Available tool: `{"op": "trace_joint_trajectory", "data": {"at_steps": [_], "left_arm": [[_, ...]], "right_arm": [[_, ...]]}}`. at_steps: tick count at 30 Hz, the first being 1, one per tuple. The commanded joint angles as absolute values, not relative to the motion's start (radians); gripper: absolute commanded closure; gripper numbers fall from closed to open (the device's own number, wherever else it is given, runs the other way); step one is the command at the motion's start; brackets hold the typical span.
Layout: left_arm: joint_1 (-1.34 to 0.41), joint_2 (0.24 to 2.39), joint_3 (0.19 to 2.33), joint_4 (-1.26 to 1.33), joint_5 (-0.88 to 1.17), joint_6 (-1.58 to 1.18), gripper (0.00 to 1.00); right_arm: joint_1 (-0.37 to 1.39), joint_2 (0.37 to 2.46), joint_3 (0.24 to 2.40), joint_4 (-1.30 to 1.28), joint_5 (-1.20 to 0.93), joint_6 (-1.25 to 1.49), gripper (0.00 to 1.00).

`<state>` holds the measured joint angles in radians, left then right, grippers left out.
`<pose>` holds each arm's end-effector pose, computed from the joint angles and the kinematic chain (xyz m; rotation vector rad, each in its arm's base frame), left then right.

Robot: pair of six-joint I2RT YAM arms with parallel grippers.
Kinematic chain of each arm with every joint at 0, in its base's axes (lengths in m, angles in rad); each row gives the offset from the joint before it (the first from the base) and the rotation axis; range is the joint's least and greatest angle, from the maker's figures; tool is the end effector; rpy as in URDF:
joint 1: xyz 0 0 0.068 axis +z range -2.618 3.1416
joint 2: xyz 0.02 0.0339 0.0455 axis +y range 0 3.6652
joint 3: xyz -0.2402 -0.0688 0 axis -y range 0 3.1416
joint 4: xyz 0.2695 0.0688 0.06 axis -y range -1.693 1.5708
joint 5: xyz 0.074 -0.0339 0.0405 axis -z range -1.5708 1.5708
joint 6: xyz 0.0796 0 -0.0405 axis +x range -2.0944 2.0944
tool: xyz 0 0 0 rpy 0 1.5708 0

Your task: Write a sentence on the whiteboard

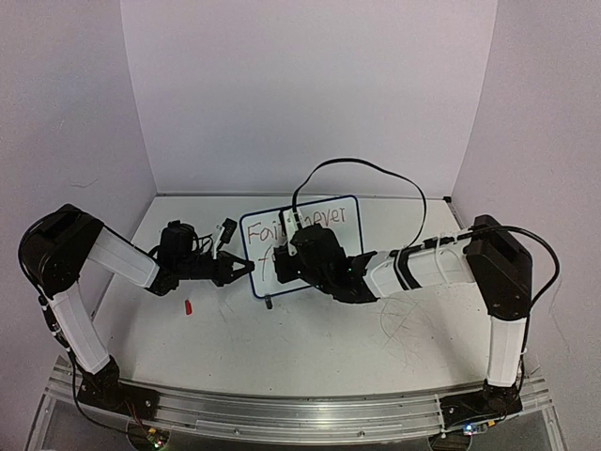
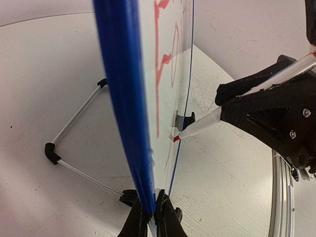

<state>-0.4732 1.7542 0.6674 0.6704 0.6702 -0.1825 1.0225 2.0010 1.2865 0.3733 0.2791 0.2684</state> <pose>0.3042 -0.2113 0.0839 0.7395 1.9159 -1.0803 0.2819 0.4195 0.1502 -0.5342 1.8703 0.6050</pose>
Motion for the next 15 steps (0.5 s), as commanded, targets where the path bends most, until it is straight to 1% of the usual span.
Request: {"op": "trace_joint_trajectory", "data": {"at_steps": [1, 6, 15], "left_arm": [[-0.474, 1.752, 0.682, 0.620, 0.595, -0.135, 1.00], [-0.474, 1.752, 0.683, 0.619, 0.595, -0.135, 1.00], [-0.475, 1.752, 0.682, 0.618, 0.594, -0.133, 1.00]], "right_arm": [[1.018, 2.003, 1.266, 0.346, 0.303, 0.274, 1.00], [1.013, 1.987, 1.261, 0.348, 0.352, 0.273, 1.00], [0.994, 1.995, 1.303, 0.387, 0.382, 0.256, 1.00]]}}
